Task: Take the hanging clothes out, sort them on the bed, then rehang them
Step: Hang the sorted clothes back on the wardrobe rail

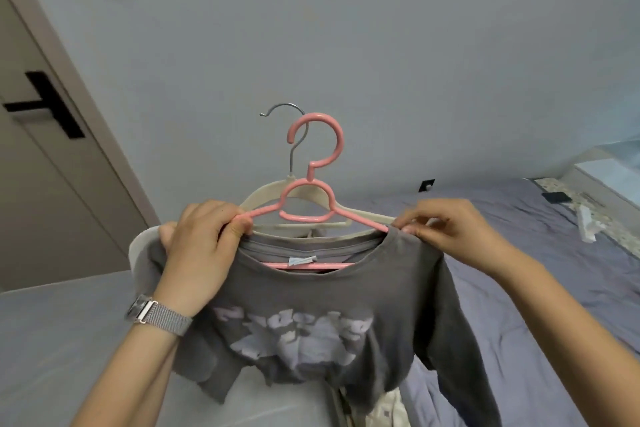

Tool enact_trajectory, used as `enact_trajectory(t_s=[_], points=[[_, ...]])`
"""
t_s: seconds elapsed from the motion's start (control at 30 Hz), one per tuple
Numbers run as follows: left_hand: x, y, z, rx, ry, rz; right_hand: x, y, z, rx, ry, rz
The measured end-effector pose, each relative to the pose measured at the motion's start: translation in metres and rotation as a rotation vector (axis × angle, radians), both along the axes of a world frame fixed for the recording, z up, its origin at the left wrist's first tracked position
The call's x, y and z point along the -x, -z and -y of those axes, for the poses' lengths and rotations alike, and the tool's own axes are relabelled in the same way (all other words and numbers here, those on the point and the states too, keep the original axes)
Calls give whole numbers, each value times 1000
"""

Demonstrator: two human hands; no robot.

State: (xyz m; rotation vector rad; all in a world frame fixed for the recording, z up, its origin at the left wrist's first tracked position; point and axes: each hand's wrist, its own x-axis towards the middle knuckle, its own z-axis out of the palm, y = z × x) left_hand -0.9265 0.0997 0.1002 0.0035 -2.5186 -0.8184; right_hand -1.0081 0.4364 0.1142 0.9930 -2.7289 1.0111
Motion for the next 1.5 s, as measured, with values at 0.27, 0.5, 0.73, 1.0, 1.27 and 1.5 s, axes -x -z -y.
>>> enact_trajectory(t_s=[0.27,0.5,0.73,1.0,1.27,1.5], points=[[-134,-14,118,-41,-276,9,-49,-30,163,-289,-305,-422],[-258,-30,200,31,-516,55,-121,-41,299,-227,-548,-566],[-302,-50,221,56,-617,18,-163,-37,381,51,-630,-485],[-300,-48,219,2,-662,-6,-164,-42,388,98,-741,180],[-290,-47,216,51,-579,38,-133,-40,388,71,-837,429],[-310,-20,204,-10,-702,92,-112,-27,398,-50,-1009,558]])
